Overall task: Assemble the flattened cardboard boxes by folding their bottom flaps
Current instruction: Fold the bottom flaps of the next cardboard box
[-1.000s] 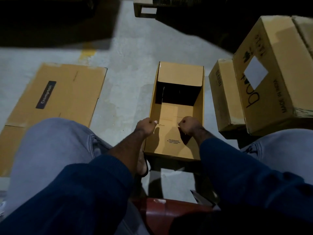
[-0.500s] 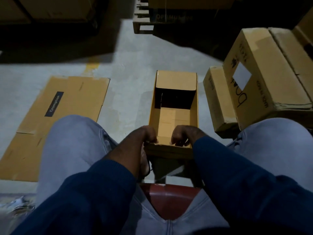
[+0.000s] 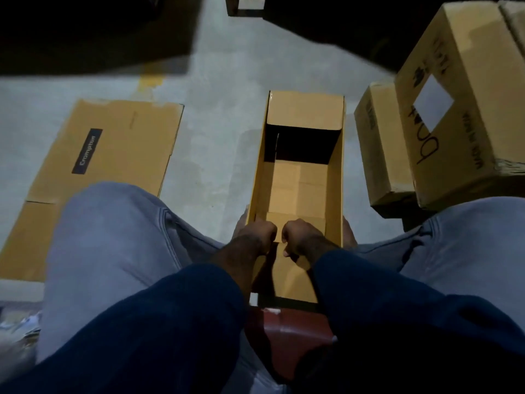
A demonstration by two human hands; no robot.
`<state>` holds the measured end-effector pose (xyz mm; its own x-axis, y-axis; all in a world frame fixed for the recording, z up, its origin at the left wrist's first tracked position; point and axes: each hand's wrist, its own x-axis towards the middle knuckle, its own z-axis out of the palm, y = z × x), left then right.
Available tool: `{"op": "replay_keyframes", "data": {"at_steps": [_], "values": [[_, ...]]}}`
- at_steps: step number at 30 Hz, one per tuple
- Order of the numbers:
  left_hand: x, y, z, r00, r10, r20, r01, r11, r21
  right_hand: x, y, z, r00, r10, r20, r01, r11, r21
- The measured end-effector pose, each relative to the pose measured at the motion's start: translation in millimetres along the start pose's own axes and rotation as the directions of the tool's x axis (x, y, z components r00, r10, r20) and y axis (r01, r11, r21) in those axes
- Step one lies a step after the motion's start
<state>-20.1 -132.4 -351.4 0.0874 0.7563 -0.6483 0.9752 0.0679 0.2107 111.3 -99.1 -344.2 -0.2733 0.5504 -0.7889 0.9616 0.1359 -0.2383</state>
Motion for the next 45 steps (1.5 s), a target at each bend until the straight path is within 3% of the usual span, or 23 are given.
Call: {"op": "replay_keyframes", "data": {"at_steps": [4, 7, 10, 17, 28, 38, 40, 43, 45], "values": [[7, 4, 9, 0.995, -0.066, -0.069, 0.061, 0.996, -0.063, 9, 2, 10, 0.998, -0.024, -0.063, 0.022, 0.999, -0.034], [14, 7, 11, 0.999, -0.03, -0.038, 0.029, 0.999, -0.041, 10, -1, 13, 0.987, -0.066, -0.144, 0.044, 0.987, -0.153], [19, 7, 10, 0.999, -0.015, -0.041, 0.013, 0.999, -0.041, 12, -5, 16, 0.981, -0.058, -0.186, 0.028, 0.987, -0.16], [23, 7, 14, 0.998, 0.016, -0.052, -0.016, 1.0, -0.008, 18, -1, 15, 0.986, -0.026, -0.164, 0.01, 0.995, -0.098], [29, 34, 25, 0.991, 0.091, 0.101, -0.08, 0.99, -0.114, 0, 60, 10, 0.977, 0.109, -0.181, -0.144, 0.971, -0.194], [36, 30, 30, 0.997, 0.072, 0.04, -0.068, 0.993, -0.094, 10, 54, 7, 0.965, 0.155, -0.21, -0.191, 0.968, -0.164], [36, 26, 26, 0.995, 0.099, -0.013, -0.1, 0.988, -0.118, 12, 52, 4, 0.968, 0.192, -0.161, -0.214, 0.968, -0.131], [37, 22, 14, 0.976, 0.115, -0.185, -0.142, 0.98, -0.137, 24, 50, -18, 0.971, 0.23, 0.062, -0.227, 0.973, -0.05], [40, 17, 3, 0.95, 0.064, -0.305, -0.115, 0.982, -0.152, 37, 52, -37, 0.96, 0.233, 0.156, -0.254, 0.959, 0.128]]}}
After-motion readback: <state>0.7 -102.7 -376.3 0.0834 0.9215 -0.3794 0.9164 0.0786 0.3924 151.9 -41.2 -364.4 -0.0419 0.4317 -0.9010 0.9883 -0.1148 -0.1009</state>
